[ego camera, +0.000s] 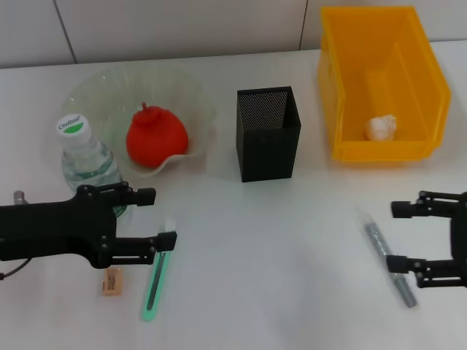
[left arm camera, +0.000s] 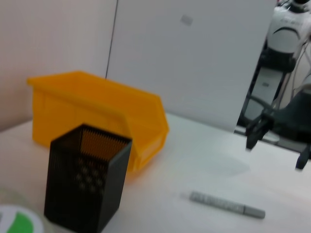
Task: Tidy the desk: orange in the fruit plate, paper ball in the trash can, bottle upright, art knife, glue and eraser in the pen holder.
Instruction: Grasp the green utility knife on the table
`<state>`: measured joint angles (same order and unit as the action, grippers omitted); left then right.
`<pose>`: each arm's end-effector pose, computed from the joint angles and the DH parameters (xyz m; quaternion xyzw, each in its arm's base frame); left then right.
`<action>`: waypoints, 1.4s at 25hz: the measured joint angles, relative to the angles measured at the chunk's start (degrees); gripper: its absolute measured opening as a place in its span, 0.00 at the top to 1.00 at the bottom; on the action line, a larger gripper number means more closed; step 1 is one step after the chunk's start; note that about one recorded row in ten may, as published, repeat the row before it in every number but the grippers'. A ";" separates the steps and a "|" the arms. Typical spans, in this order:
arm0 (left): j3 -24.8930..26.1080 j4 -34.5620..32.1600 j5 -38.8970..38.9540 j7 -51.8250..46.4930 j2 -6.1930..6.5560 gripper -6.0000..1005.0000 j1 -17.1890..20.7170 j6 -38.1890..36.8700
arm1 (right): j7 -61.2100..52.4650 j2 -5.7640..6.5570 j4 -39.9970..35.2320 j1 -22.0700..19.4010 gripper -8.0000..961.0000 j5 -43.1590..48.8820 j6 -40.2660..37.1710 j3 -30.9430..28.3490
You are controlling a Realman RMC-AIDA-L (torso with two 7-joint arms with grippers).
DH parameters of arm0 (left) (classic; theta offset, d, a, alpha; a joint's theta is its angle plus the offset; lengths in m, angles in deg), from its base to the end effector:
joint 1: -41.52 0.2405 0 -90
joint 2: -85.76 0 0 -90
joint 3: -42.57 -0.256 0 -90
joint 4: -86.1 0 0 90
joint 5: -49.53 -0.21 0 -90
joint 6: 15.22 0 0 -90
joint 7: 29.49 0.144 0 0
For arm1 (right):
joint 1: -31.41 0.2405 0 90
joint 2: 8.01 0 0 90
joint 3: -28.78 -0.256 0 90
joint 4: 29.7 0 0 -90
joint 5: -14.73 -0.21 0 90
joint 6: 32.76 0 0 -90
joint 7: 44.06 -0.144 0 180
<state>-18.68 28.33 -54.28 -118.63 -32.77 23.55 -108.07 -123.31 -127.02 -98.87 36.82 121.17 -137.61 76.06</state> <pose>-0.2443 0.2911 0.0099 -0.9589 -0.1776 -0.2090 0.0723 0.2908 0.2276 0.0705 -0.9587 0.1364 0.1952 0.1557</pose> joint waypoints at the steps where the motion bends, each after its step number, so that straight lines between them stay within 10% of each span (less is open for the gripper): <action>1: -1.09 -0.82 -0.99 -1.62 -0.06 0.16 0.03 1.02 | 0.01 -0.01 -0.08 -0.06 0.20 0.12 -0.65 -1.17; 20: -24.67 -33.49 -19.46 -40.26 -0.12 0.16 7.95 13.84 | 0.10 -0.09 2.72 2.39 0.20 2.26 -1.63 -3.72; 35: -35.94 -39.11 -35.55 -61.44 -0.19 0.16 4.59 17.10 | 0.34 0.02 4.27 3.30 0.20 2.75 -1.51 -4.59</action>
<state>-54.62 -10.77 -89.83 -180.07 -32.97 28.14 -90.96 -122.97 -127.00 -94.61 40.12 123.92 -139.12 71.47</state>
